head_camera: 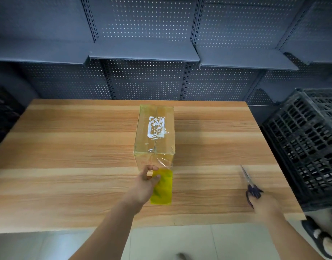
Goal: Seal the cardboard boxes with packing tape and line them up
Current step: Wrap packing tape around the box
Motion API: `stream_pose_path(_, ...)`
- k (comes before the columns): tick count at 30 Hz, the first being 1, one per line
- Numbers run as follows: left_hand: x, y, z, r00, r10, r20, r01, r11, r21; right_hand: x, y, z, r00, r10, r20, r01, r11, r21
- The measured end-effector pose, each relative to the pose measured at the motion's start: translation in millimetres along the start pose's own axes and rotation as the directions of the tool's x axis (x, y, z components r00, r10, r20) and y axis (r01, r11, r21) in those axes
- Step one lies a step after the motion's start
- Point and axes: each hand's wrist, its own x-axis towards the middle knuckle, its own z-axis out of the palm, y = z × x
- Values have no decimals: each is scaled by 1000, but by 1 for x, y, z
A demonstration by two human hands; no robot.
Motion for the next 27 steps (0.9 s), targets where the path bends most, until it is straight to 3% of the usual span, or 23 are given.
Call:
stream_pose_path(2, 0, 1, -1, 1000, -8, -4, 8, 1000, 23, -14, -32, -15, 973, -187, 137, 172, 978, 115)
stream_pose_path(4, 1, 1, -1, 1000, -14, -3, 14, 999, 39, -37, -71, -32, 881, -344, 325, 300, 937, 177)
stream_pose_path(8, 1, 3, 0, 1000, -16, -2, 16, 999, 39, -74, -123, -53, 729, -400, 555, 401, 907, 126)
stream_pose_path(17, -4, 6, -3, 999, -46, -8, 46, 999, 10, -68, -154, -50, 651, -383, 656, 489, 872, 24)
stream_pose_path(27, -12, 12, 0, 1000, -18, -6, 19, 999, 36, -55, -179, -35, 599, -377, 707, 496, 867, 42)
